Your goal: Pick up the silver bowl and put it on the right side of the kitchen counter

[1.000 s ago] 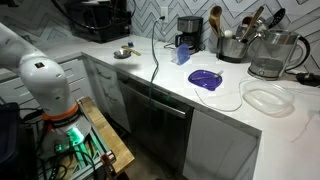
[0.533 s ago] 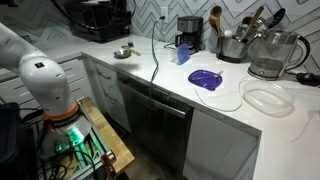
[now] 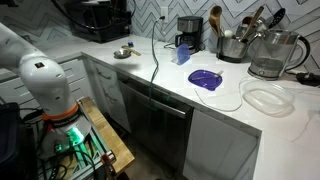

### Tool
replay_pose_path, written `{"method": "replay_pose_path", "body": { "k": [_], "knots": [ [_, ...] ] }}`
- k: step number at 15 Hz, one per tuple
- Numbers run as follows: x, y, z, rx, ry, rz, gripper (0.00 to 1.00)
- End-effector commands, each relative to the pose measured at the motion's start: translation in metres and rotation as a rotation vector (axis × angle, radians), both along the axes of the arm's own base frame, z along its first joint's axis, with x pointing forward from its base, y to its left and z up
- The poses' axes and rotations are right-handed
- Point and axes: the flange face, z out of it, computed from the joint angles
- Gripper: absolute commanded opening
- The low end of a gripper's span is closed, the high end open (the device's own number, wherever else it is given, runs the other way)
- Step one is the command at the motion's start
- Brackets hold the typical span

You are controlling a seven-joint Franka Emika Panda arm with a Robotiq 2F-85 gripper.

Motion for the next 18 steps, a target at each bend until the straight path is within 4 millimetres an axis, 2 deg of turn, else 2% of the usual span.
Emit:
{"method": "replay_pose_path", "body": {
  "k": [1, 6, 10, 14, 18],
  "knots": [
    [-0.002, 0.022, -0.003, 0.029, -0.004, 0.078, 1.00],
    [-0.017, 0.099, -0.021, 0.101, -0.002, 0.276, 1.00],
    [-0.029, 0.144, -0.044, 0.133, -0.015, 0.378, 1.00],
    [-0.035, 0.160, -0.082, 0.146, -0.068, 0.370, 1.00],
    [-0.031, 0.153, -0.125, 0.172, -0.104, 0.305, 1.00]
  ]
}}
